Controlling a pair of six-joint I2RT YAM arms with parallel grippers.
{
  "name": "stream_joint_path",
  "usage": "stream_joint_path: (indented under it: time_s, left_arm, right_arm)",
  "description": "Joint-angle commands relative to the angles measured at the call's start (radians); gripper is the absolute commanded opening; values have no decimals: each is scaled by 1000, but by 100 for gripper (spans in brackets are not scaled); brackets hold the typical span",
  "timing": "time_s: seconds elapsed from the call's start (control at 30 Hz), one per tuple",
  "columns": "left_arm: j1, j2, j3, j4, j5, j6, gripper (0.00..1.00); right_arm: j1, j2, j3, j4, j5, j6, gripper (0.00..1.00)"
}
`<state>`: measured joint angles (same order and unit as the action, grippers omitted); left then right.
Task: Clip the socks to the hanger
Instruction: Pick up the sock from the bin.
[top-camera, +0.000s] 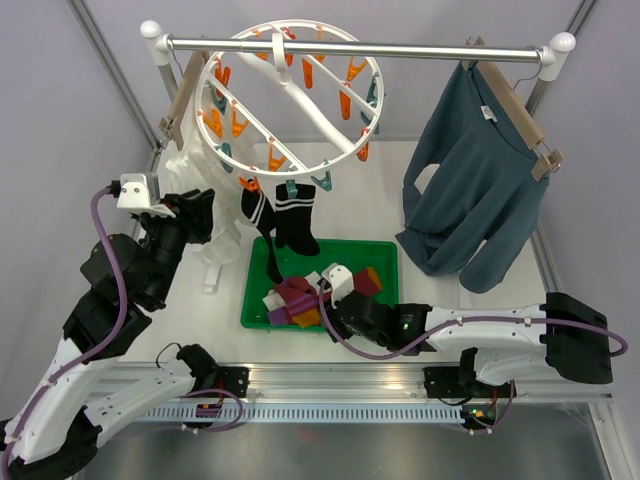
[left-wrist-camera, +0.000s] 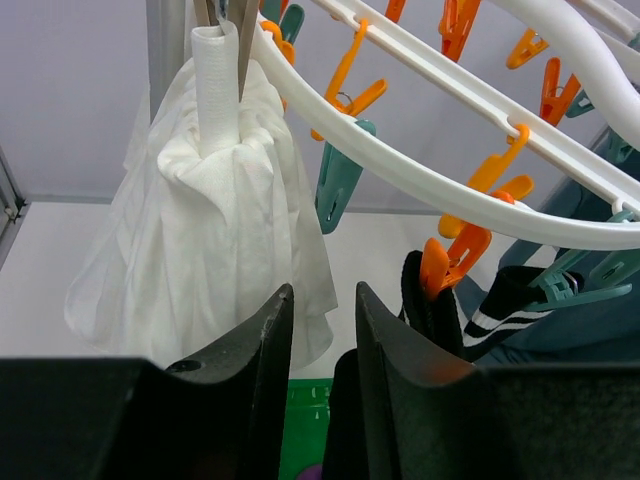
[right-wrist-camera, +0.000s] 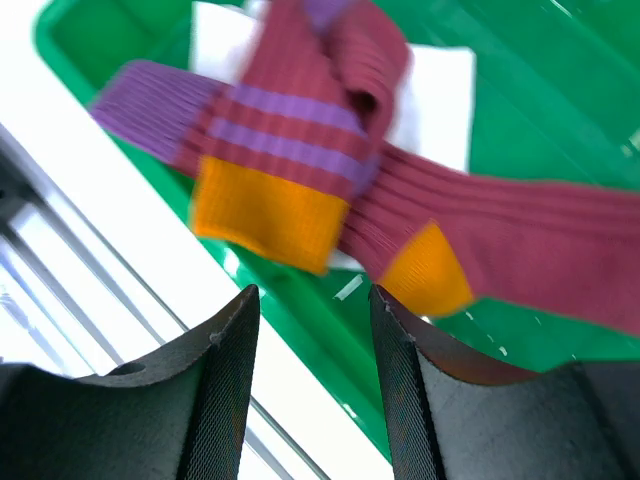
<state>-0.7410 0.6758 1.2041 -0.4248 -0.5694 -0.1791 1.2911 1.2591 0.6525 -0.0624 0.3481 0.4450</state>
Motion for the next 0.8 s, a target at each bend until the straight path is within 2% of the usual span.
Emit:
stream_joint_path:
  time_s: [0.0, 0.33, 0.77]
  left_arm:
    - [3, -7, 0, -9, 34, -33, 37]
    - [3, -12, 0, -26, 71, -34, 39]
    - [3, -13, 0, -49, 120, -37, 40]
  right_arm:
    - [37, 51, 67, 90, 35, -69, 54]
    - [82, 212, 168, 131, 54, -138, 55]
    - [82, 301, 225, 108, 42, -141, 54]
